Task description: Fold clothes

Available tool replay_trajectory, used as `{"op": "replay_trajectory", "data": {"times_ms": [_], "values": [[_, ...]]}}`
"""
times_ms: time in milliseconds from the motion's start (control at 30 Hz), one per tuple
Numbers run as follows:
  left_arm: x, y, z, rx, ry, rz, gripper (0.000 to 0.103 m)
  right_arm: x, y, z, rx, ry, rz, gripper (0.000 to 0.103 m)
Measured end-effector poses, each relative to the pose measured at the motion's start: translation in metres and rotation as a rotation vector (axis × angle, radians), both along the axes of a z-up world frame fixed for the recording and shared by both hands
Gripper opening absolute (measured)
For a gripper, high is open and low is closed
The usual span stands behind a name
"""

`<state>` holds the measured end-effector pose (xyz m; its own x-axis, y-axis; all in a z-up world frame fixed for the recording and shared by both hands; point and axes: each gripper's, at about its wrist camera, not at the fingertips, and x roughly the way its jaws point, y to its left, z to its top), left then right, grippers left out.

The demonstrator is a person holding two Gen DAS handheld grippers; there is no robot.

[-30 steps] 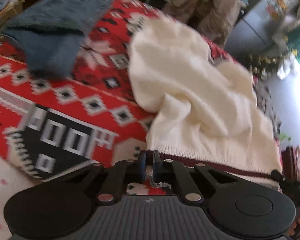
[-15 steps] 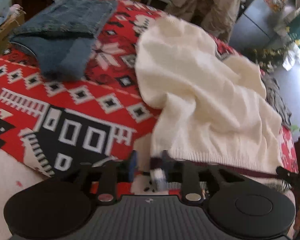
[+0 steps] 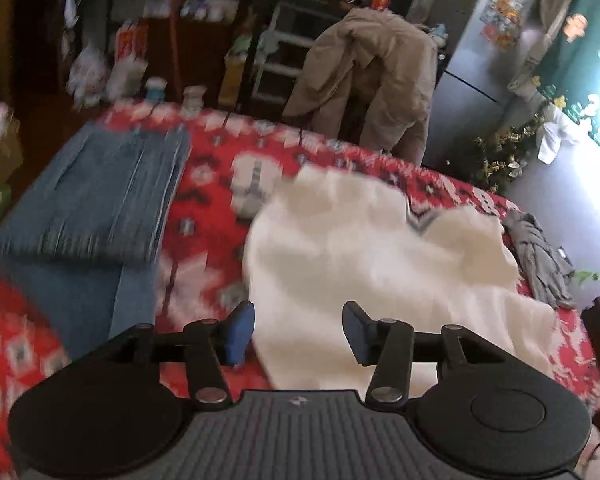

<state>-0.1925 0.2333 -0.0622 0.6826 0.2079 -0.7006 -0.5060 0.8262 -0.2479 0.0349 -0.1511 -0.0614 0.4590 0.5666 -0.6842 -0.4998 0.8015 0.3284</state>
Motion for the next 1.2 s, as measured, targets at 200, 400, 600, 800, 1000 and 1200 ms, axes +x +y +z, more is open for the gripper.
{"op": "replay_trajectory", "data": {"times_ms": [200, 400, 600, 800, 1000, 1200], "values": [[0.065, 0.037, 0.009, 0.054, -0.018, -0.098, 0.050, 0.060, 0.055, 0.016, -0.021, -0.045, 0.058, 0.035], [0.132, 0.087, 0.015, -0.015, -0.047, -0.118, 0.050, 0.138, 0.113, 0.021, -0.039, -0.037, 0.123, 0.042], [0.216, 0.098, -0.007, 0.000, 0.071, -0.331, 0.057, 0.195, 0.169, 0.001, -0.111, -0.011, 0.225, 0.042], [0.259, 0.088, -0.046, 0.076, 0.176, -0.459, 0.050, 0.202, 0.208, -0.047, -0.256, -0.029, 0.341, 0.041], [0.263, 0.063, -0.066, 0.166, 0.270, -0.639, 0.055, 0.181, 0.216, -0.064, -0.284, -0.080, 0.426, 0.040], [0.250, 0.048, -0.069, 0.262, 0.278, -0.704, 0.057, 0.137, 0.212, -0.057, -0.309, -0.154, 0.553, 0.038]]}}
